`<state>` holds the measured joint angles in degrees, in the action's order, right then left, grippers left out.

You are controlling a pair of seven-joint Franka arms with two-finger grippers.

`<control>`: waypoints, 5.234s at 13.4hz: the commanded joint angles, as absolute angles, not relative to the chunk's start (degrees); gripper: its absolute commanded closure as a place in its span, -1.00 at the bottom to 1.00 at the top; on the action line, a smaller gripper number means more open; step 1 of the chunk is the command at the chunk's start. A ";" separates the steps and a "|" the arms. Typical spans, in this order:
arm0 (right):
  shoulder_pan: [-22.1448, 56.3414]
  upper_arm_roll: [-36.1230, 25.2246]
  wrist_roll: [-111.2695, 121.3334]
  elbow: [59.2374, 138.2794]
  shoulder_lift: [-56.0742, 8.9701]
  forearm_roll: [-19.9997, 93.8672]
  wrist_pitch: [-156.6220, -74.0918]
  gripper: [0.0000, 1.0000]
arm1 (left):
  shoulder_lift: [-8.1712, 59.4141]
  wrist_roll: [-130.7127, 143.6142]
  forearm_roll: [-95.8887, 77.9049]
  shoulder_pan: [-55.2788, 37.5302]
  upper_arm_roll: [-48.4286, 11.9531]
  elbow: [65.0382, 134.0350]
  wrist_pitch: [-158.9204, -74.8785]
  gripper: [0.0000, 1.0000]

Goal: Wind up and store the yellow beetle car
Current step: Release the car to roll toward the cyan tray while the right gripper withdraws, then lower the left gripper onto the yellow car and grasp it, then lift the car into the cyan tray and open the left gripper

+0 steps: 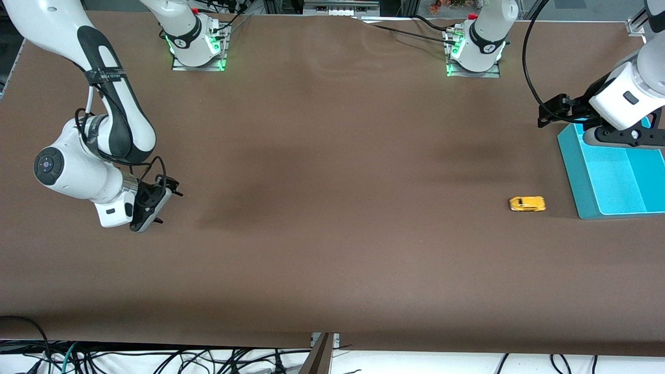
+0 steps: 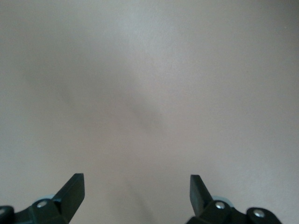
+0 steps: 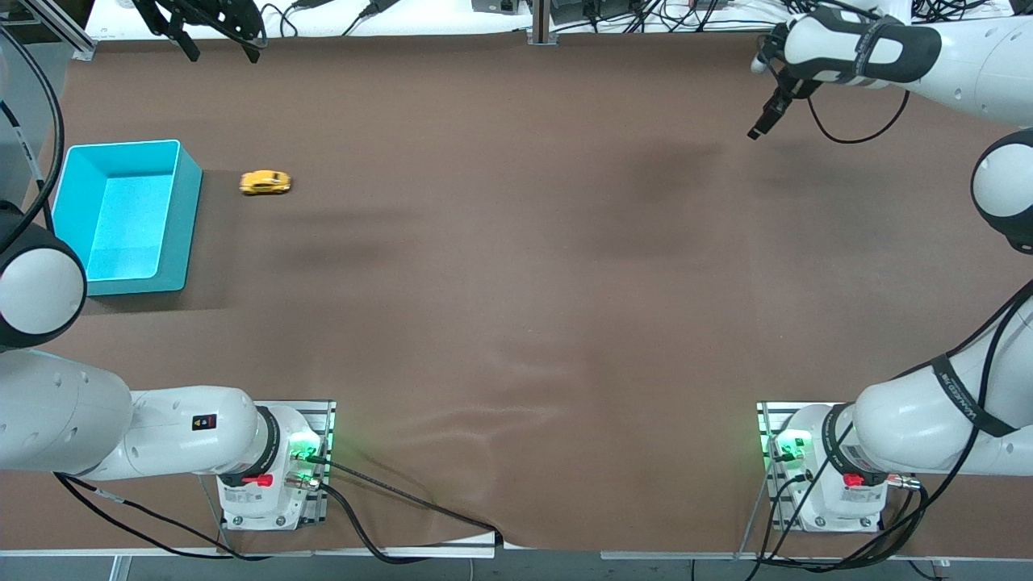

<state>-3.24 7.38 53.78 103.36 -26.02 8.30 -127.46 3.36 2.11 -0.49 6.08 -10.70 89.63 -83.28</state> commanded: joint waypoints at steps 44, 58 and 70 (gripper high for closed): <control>-0.62 -1.05 9.14 84.55 -7.38 -2.99 -86.75 -1.00 | 27.26 -79.02 18.72 28.39 -14.13 113.82 -139.78 0.90; -0.53 -2.11 9.23 84.29 -7.91 -2.99 -87.01 -1.00 | 19.86 -93.68 22.59 45.94 -20.39 106.67 -113.25 0.91; -0.62 -2.20 9.23 84.29 -8.17 -2.99 -87.54 -1.00 | 23.66 -96.50 25.31 53.88 -21.18 115.85 -135.80 -1.00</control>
<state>-0.51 -2.07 8.25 85.19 -7.90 -3.00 -87.56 26.52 -95.51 23.98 53.79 -20.18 116.62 -137.02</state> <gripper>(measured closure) 0.000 0.278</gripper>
